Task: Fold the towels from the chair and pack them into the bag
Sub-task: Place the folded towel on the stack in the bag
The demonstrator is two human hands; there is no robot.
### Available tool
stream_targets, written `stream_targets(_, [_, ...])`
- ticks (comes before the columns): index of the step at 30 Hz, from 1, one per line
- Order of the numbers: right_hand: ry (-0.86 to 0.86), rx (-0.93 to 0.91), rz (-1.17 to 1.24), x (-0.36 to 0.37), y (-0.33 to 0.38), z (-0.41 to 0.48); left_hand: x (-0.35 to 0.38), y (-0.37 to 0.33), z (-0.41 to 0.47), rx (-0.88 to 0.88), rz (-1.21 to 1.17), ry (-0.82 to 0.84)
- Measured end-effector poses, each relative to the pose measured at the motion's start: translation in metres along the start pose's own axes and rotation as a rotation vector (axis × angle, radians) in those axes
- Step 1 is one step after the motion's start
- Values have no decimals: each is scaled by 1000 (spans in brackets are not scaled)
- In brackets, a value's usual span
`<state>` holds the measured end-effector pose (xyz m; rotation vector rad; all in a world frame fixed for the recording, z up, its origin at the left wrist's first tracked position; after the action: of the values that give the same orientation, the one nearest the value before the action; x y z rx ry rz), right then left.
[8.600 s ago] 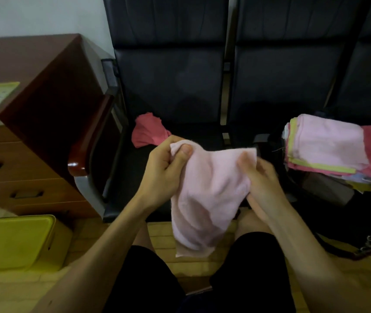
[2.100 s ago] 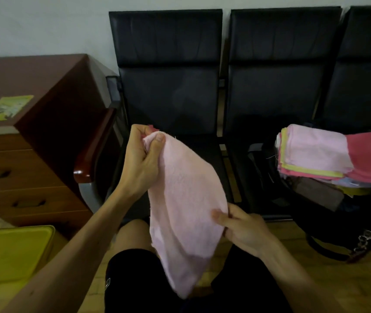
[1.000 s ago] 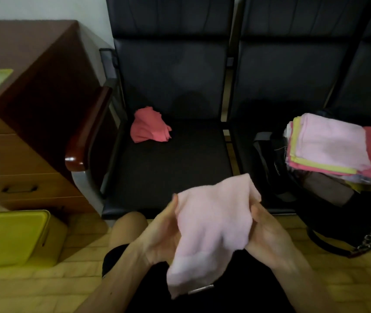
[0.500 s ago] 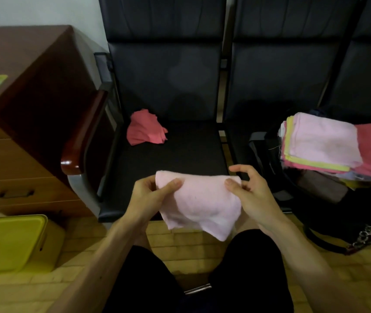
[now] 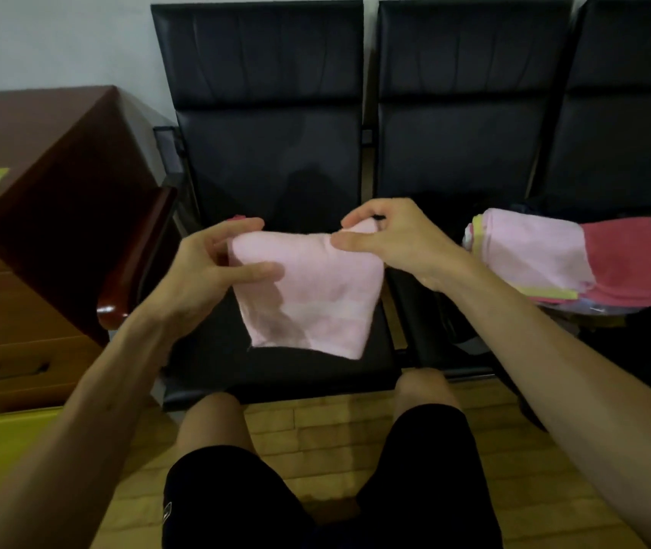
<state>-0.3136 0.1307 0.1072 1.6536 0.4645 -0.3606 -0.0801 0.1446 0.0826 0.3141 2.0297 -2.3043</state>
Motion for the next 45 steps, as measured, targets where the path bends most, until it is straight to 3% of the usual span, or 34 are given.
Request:
stream_targets(5, [12, -112, -203, 0, 27, -6, -11, -17, 7, 159, 414, 1])
stream_targets(13, [49, -205, -431, 11, 23, -13, -9, -32, 4, 345, 665, -84])
stream_targets(23, [169, -146, -397, 2, -1, -15, 0, -35, -5, 391, 762, -65])
stream_targets(34, [124, -54, -310, -10, -30, -17, 26, -32, -2, 375, 892, 118])
stream_targets(37, [134, -29, -163, -21, -42, -22, 33, -33, -1, 374, 775, 152])
stream_targets(40, [177, 64, 337, -28, -61, -27, 45, -39, -5, 296, 365, 192])
stream_targets(42, [108, 149, 610, -33, -78, -28, 58, -42, -6, 285, 201, 194])
stream_targets(45, [120, 192, 693, -29, -98, -36, 78, -44, -2, 277, 55, 190])
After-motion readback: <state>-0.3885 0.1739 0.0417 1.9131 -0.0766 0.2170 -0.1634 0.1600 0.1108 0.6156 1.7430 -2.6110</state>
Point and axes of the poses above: each hand's wrist, its own z-axis towards the middle knuckle, its own x-axis out of the palm, y = z × x, the point moved 7 cm from there along z, towards the middle knuckle, and after that the axes turned 9 degrees about x, right-handed, at the moved point
